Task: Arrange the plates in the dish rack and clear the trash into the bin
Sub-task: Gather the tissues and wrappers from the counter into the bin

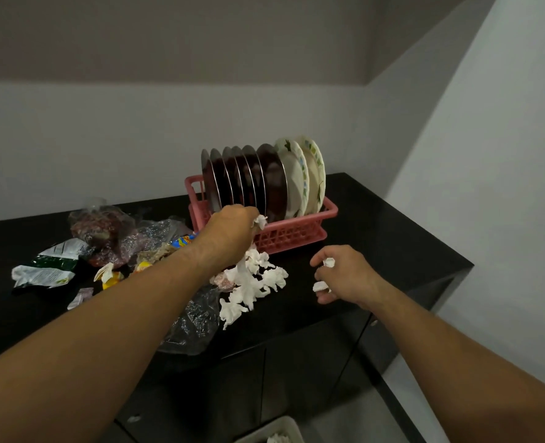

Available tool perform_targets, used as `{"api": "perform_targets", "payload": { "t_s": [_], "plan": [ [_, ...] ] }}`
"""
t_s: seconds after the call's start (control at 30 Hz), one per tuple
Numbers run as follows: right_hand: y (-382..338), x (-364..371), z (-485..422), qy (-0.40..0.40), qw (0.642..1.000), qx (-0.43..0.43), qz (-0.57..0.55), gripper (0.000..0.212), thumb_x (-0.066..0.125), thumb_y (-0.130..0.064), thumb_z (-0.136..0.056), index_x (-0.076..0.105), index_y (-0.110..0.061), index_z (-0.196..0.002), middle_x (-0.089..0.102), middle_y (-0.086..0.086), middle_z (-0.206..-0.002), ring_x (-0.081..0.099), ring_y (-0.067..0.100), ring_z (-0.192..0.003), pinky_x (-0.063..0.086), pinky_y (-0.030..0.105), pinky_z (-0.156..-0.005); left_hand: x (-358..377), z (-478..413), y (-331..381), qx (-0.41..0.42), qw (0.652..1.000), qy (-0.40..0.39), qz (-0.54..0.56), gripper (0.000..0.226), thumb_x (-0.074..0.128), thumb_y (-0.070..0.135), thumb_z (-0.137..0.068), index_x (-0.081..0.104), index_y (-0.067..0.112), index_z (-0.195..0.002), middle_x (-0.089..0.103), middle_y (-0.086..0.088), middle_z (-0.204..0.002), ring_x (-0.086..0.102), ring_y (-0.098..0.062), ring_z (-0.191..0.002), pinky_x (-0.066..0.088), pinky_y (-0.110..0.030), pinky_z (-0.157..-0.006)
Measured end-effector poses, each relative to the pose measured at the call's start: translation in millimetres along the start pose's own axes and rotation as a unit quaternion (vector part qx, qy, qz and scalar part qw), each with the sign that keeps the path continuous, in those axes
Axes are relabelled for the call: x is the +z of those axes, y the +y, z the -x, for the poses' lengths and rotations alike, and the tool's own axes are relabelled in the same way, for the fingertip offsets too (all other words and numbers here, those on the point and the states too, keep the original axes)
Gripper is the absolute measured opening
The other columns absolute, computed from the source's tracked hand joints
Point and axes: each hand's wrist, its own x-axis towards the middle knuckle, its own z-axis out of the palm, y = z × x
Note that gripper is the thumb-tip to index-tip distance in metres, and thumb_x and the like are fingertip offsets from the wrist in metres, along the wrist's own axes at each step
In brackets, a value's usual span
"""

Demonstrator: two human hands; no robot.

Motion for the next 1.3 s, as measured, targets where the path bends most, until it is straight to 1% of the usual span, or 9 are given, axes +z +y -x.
{"api": "perform_targets", "payload": {
  "t_s": [0.13,0.3,0.47,0.57,0.73,0.87,1.0,1.13,1.3],
  "plan": [
    [-1,-11,7,0.047,0.998,-0.030,0.000,0.002,0.069,-0.023,-0.092,0.068,-0.021,-0.092,0.066,0.008,-0.098,0.066,0.014,-0.063,0.049,0.017,-0.049,-4,4,13,-0.011,0.999,-0.035,-0.003,0.037,0.074,0.052,-0.075,0.046,0.029,-0.084,0.044,0.010,-0.088,0.048,-0.008,-0.077,0.046,-0.028,-0.068],
    [7,-21,21,-0.012,0.998,-0.022,0.049,0.040,0.086,-0.033,-0.073,0.064,-0.028,-0.106,0.059,-0.005,-0.108,0.061,0.011,-0.093,0.053,0.029,-0.075,-2,17,25,-0.052,0.997,-0.036,-0.044,0.025,0.071,0.012,-0.084,0.050,0.019,-0.097,0.053,-0.002,-0.099,0.054,-0.017,-0.084,0.048,-0.029,-0.068],
    [26,-16,26,-0.050,0.999,0.005,0.019,0.022,0.066,-0.010,-0.092,0.060,-0.027,-0.104,0.056,0.003,-0.109,0.073,0.017,-0.076,0.060,0.025,-0.062,16,38,35,-0.073,0.995,-0.063,-0.039,0.048,0.048,-0.010,-0.085,0.051,0.020,-0.123,0.049,0.004,-0.082,0.052,-0.012,-0.064,0.037,-0.021,-0.044],
    [33,-9,30,-0.076,0.996,0.000,0.042,0.015,0.057,-0.016,-0.099,0.057,-0.029,-0.106,0.059,0.006,-0.108,0.074,0.013,-0.068,0.058,0.023,-0.056,29,50,44,-0.067,0.992,-0.098,-0.034,0.036,0.053,-0.001,-0.091,0.056,0.022,-0.119,0.058,-0.002,-0.100,0.057,-0.016,-0.076,0.045,-0.023,-0.055],
    [53,5,34,-0.052,0.989,-0.070,0.118,0.011,0.061,-0.028,-0.096,0.058,-0.036,-0.090,0.058,-0.008,-0.105,0.065,0.010,-0.077,0.048,0.020,-0.056,50,75,59,-0.043,0.992,-0.118,-0.009,0.004,0.051,0.011,-0.096,0.054,0.012,-0.093,0.062,-0.010,-0.098,0.059,-0.023,-0.086,0.050,-0.035,-0.072],
    [74,14,38,-0.045,0.988,-0.063,0.134,0.014,0.072,-0.028,-0.089,0.060,-0.030,-0.082,0.062,-0.008,-0.093,0.061,0.006,-0.080,0.042,0.020,-0.060,69,93,62,-0.037,0.993,-0.107,0.045,0.020,0.064,0.028,-0.091,0.062,0.011,-0.100,0.060,-0.004,-0.098,0.058,-0.020,-0.093,0.049,-0.034,-0.080],
    [98,33,38,-0.058,0.983,-0.006,0.176,0.024,0.076,-0.012,-0.080,0.057,-0.026,-0.079,0.060,-0.003,-0.086,0.060,0.011,-0.074,0.041,0.022,-0.053,102,115,52,0.006,0.988,-0.138,0.072,0.016,0.064,0.016,-0.090,0.070,0.012,-0.104,0.054,-0.005,-0.117,0.055,-0.019,-0.105,0.047,-0.034,-0.092],
    [136,64,40,-0.072,0.977,0.060,0.190,0.025,0.073,-0.007,-0.079,0.055,-0.024,-0.079,0.059,-0.001,-0.086,0.058,0.013,-0.075,0.047,0.026,-0.057,146,142,34,0.015,0.972,-0.231,0.042,0.019,0.061,0.016,-0.087,0.069,0.018,-0.104,0.064,-0.005,-0.108,0.062,-0.024,-0.101,0.052,-0.038,-0.086],
    [202,107,41,-0.106,0.974,0.095,0.175,0.021,0.069,-0.004,-0.081,0.060,-0.016,-0.096,0.062,0.006,-0.096,0.059,0.018,-0.081,0.041,0.020,-0.055,215,164,4,-0.038,0.937,-0.346,0.002,0.024,0.057,0.030,-0.093,0.058,0.021,-0.115,0.056,-0.004,-0.114,0.058,-0.018,-0.095,0.049,-0.030,-0.079]
  ]
}}
